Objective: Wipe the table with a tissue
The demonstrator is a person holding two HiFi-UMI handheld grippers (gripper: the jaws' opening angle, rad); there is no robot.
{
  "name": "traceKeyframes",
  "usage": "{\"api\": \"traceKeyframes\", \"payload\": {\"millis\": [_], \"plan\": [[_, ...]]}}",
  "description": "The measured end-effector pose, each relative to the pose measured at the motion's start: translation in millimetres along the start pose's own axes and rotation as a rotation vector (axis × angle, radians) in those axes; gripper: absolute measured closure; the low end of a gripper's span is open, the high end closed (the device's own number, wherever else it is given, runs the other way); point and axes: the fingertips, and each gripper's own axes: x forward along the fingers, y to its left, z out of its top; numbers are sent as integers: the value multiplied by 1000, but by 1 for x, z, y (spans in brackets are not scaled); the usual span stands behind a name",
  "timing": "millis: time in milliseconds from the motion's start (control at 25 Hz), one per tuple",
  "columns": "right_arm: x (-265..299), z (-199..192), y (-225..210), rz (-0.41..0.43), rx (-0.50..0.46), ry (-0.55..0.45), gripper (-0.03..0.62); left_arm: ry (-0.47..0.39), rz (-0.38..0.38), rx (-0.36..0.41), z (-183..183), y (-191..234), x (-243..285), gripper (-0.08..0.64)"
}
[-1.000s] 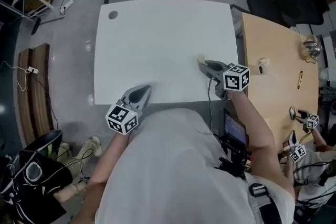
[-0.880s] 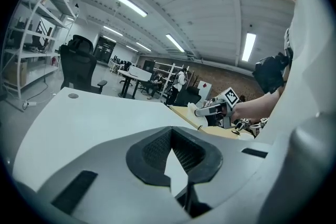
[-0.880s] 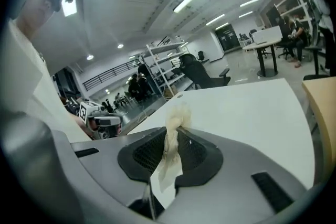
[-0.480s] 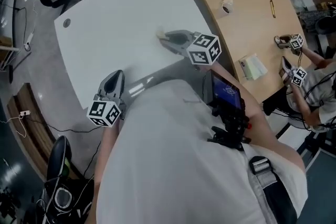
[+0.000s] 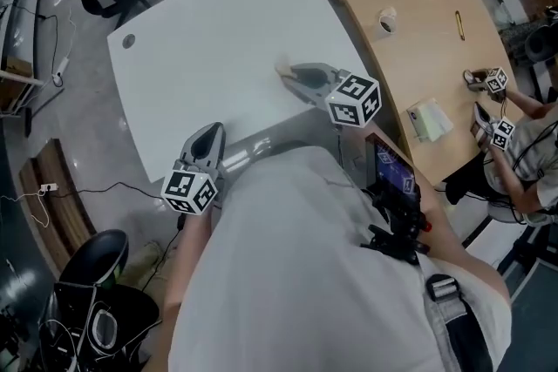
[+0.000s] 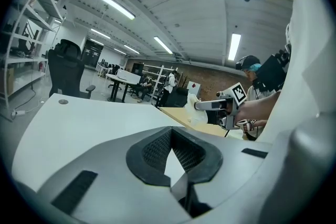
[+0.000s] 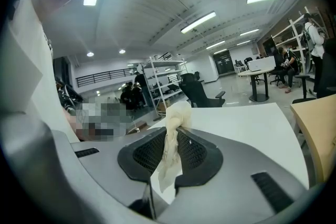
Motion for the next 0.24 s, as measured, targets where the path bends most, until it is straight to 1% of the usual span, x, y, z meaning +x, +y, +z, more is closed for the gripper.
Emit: {"api": "traceKeyframes", "payload": {"millis": [240], "plan": [[-1,-13,14,-17,13,2,531,2,-1,-4,-8,1,-14,554]]}}
